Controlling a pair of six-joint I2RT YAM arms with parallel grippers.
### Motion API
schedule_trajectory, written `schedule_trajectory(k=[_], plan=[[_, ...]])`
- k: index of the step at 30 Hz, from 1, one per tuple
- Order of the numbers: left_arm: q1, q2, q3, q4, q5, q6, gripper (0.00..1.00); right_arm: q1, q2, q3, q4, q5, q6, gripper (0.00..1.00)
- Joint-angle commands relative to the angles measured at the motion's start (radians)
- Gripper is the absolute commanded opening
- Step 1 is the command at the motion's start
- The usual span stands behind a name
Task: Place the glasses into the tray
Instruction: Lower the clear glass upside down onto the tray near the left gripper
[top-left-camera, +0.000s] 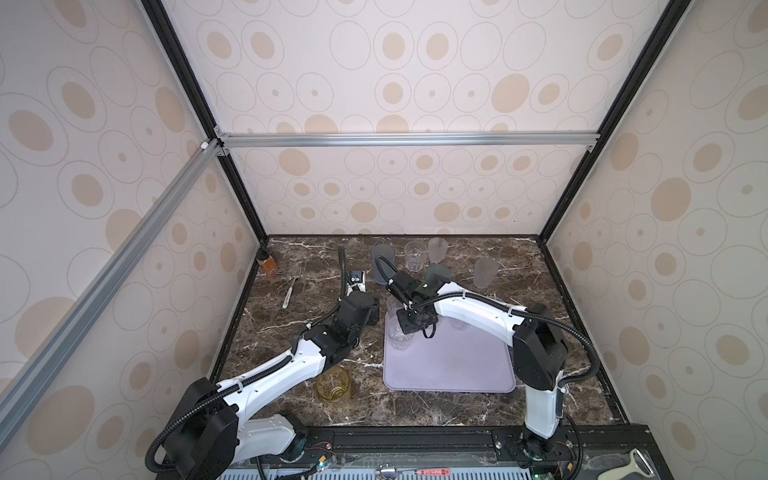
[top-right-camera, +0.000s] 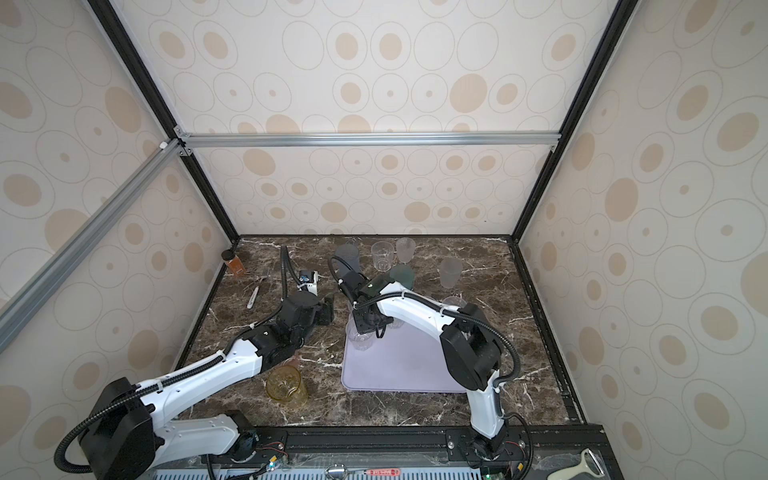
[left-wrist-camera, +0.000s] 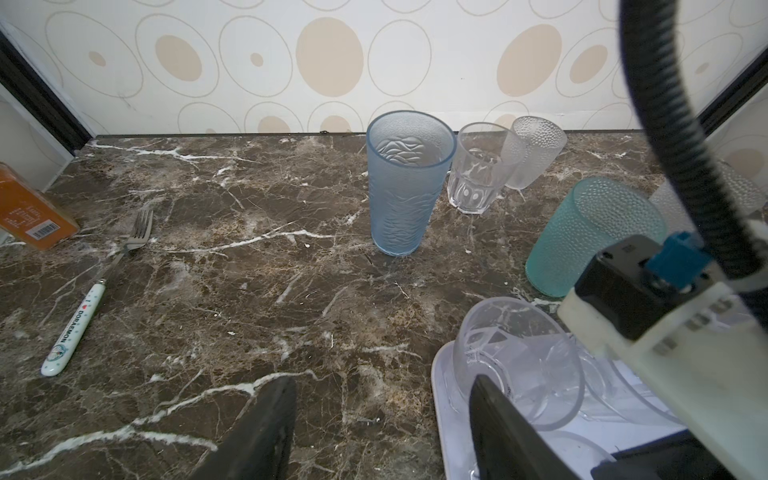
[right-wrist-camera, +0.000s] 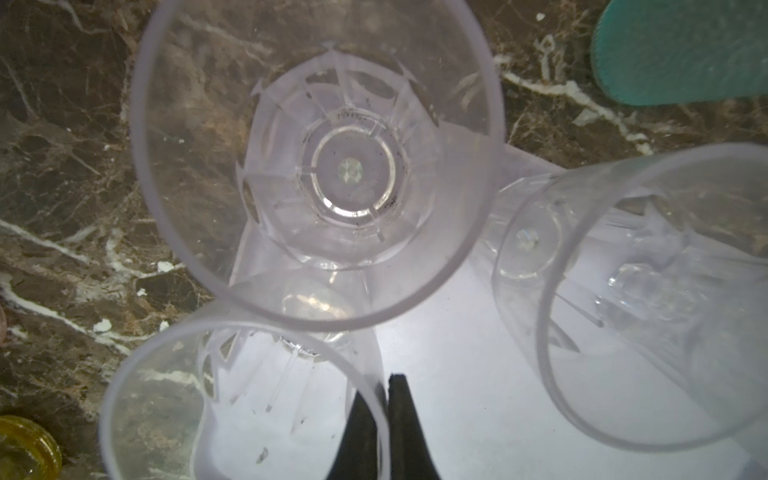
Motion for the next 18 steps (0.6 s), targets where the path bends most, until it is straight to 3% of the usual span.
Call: schedule_trajectory(k=[1,18], plan=[[0.003,-0.001,0.004,0.016,-0.016,0.006,0.66,0.000,-0.024,-0.015,-0.013,-0.049,0.025,0.00],[0.004,0.015,0.013,0.025,0.003,-0.001,0.66,0.002,-0.033,-0.037,-0.013,-0.025,0.026,0.00]])
